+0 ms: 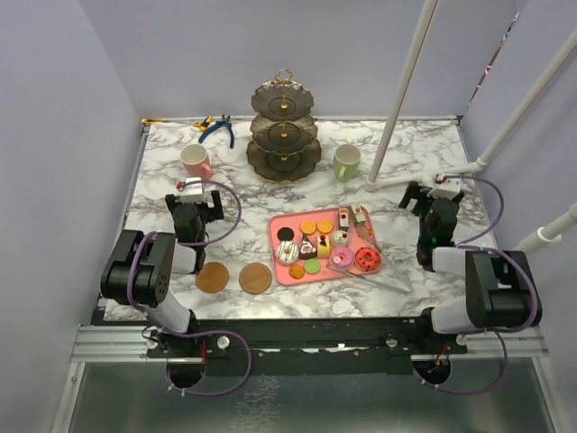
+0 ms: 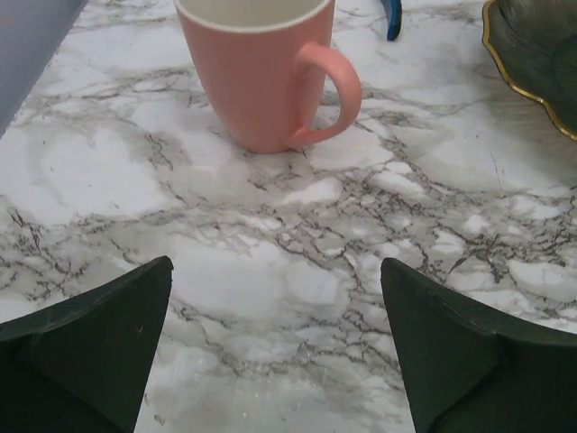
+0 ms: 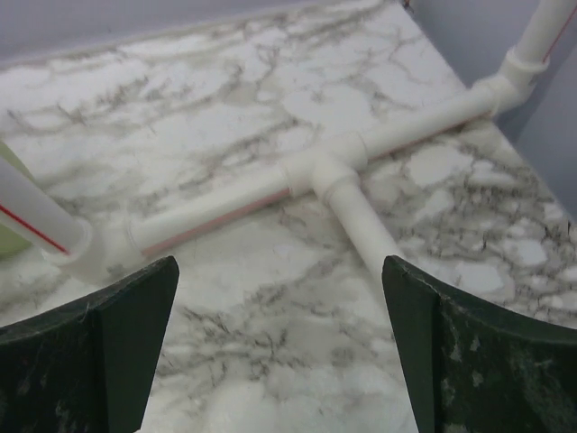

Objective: Serve the afternoon tea
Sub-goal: Pick up the clamp from the tray.

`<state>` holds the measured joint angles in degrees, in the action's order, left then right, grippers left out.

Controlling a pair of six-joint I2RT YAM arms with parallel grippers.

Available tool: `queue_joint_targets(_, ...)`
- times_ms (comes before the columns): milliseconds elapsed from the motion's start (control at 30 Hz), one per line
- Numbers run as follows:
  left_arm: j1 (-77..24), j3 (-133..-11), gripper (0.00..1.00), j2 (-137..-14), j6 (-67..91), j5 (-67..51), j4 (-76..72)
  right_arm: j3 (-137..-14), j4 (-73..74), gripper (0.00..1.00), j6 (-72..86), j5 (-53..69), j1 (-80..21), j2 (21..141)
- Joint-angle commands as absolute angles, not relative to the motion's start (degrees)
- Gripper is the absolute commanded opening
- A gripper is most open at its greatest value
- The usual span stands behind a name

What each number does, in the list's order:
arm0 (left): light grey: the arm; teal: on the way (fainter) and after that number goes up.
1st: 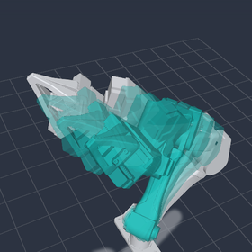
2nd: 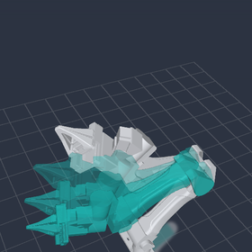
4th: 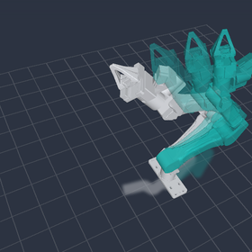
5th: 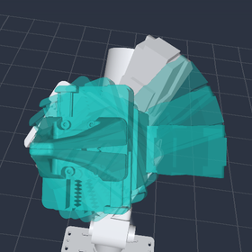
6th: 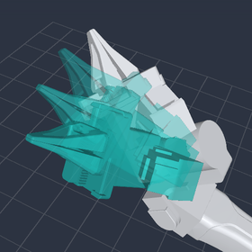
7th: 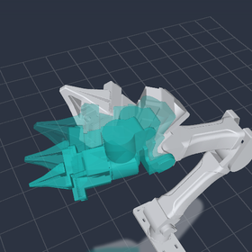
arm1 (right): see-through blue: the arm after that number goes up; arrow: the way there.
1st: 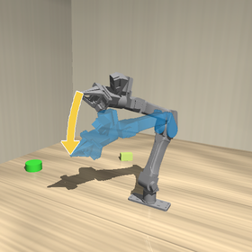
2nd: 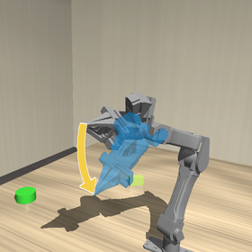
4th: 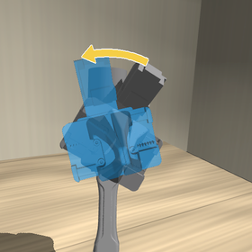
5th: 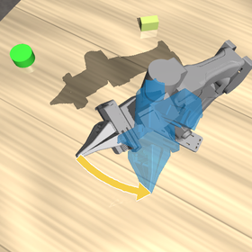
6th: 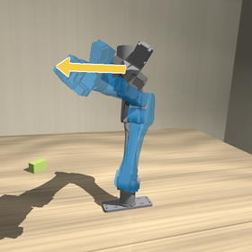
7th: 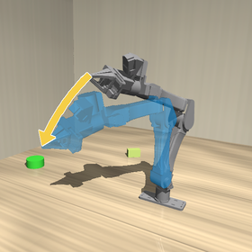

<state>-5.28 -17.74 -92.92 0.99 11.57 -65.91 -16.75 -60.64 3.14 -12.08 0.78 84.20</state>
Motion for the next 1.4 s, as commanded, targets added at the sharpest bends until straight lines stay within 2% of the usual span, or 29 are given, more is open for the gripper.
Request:
queue_joint_targets(0, -5.2, -26.3, 0.99, -86.6, 0.6, 10.3, -47.8, -26.6, -36.5, 1.00, 7.4, -12.7, 1.0, 75.6)
queue_joint_targets(167, -4.9, -32.6, 0.99, -80.6, -1.7, 6.7, -33.2, -29.2, -26.2, 1.00, 23.0, -9.5, 1.0, 66.0)
queue_joint_targets(233, -5.0, -36.8, 0.99, -79.0, -1.8, 4.3, -26.3, -33.0, -16.8, 1.00, 31.8, -10.0, 1.0, 65.3)
queue_joint_targets(333, -4.9, -41.5, 0.99, -77.4, -1.9, 0.5, -17.6, -40.5, -5.8, 1.00, 28.9, -1.4, 1.0, 68.0)
queue_joint_targets(433, -4.9, -45.9, 0.99, -77.1, -2.5, -3.6, -9.0, -45.0, 4.5, 1.00, 25.9, -2.6, -2.1, 69.2)
queue_joint_targets(633, -5.0, -52.6, 0.99, -77.5, -4.9, -6.0, 3.5, -40.2, 11.3, 0.93, 22.7, -7.9, -11.8, 62.2)
queue_joint_targets(800, -5.0, -54.6, 0.99, -76.1, -4.8, -7.9, 7.3, -41.9, 15.8, 0.82, 22.1, -9.6, -19.4, 65.2)
queue_joint_targets(1033, -5.0, -57.2, 0.99, -74.4, -4.0, -9.5, 10.2, -42.7, 16.5, 0.67, 21.5, -6.2, -21.3, 71.4)
queue_joint_targets(1367, -5.1, -59.0, 0.99, -74.1, -4.8, -9.4, 12.9, -42.4, 15.1, 0.57, 21.0, -6.6, -24.8, 76.7)
